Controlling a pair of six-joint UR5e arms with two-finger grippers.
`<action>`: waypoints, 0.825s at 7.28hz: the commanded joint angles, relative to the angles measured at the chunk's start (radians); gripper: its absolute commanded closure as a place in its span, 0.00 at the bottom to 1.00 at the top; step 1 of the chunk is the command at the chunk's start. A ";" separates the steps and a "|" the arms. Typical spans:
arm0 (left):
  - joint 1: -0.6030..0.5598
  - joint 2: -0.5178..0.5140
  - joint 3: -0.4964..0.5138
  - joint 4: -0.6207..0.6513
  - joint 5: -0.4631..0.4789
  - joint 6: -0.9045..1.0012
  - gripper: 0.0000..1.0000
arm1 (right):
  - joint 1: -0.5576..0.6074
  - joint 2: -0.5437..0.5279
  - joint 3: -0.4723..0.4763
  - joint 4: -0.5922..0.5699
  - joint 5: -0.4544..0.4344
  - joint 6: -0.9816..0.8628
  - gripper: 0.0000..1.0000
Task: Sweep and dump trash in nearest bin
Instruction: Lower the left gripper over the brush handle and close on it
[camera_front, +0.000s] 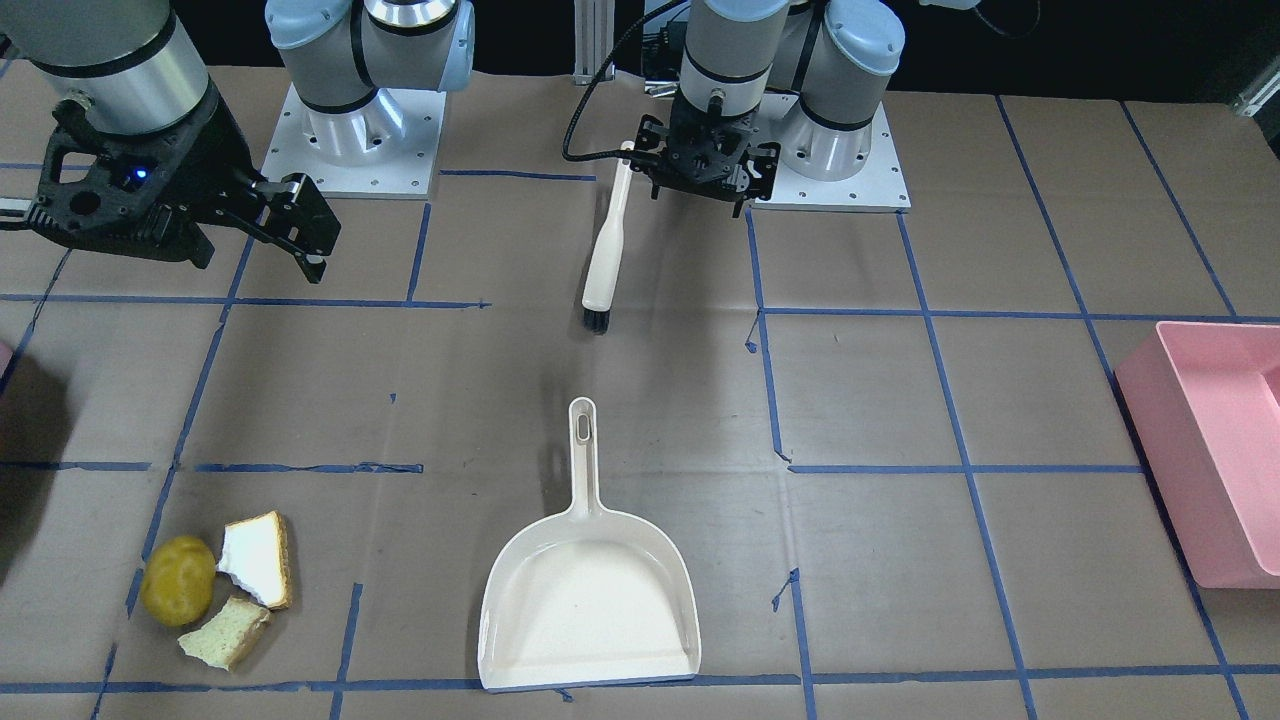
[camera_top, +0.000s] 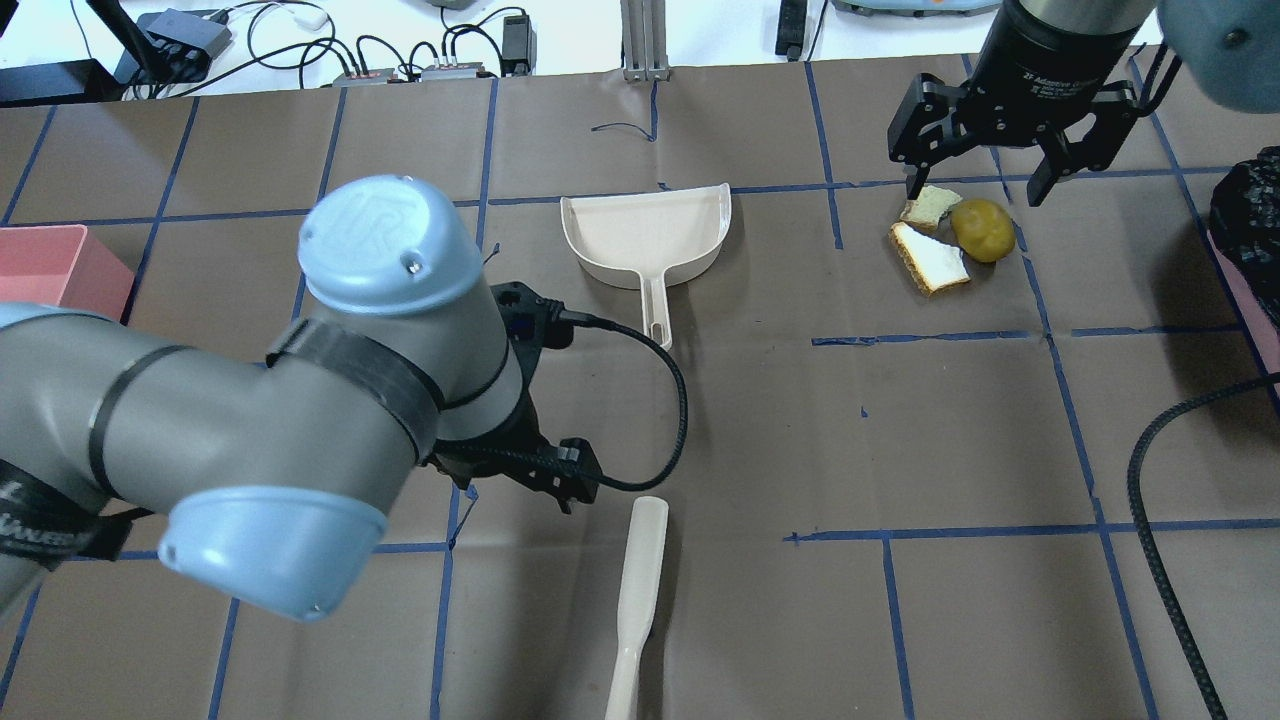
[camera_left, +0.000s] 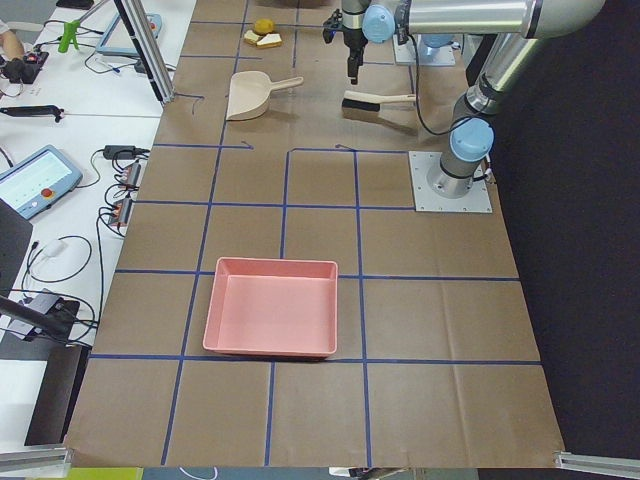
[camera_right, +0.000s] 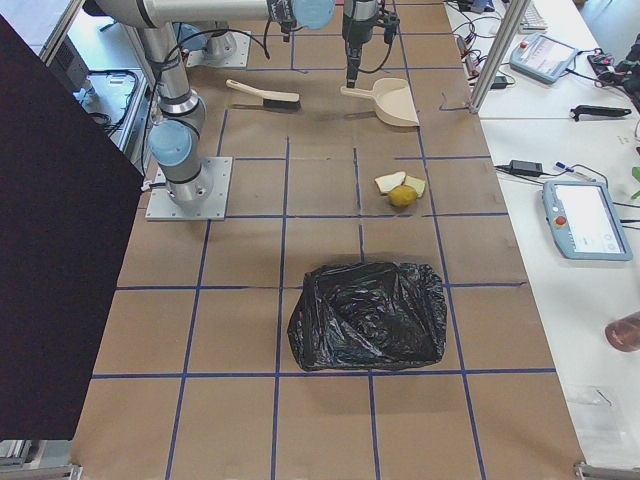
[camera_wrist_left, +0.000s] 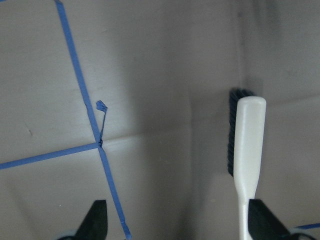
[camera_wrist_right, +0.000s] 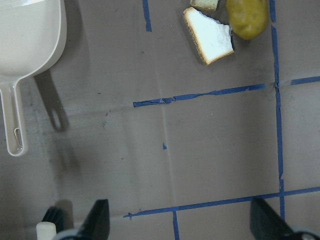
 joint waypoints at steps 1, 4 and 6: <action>-0.127 -0.009 -0.090 0.114 -0.001 -0.126 0.00 | -0.001 0.001 0.002 0.000 -0.002 0.004 0.00; -0.244 -0.006 -0.215 0.318 -0.001 -0.274 0.01 | -0.001 0.001 0.002 0.000 -0.002 0.005 0.00; -0.309 -0.021 -0.306 0.480 0.009 -0.321 0.01 | -0.001 0.001 0.002 0.000 -0.002 0.004 0.00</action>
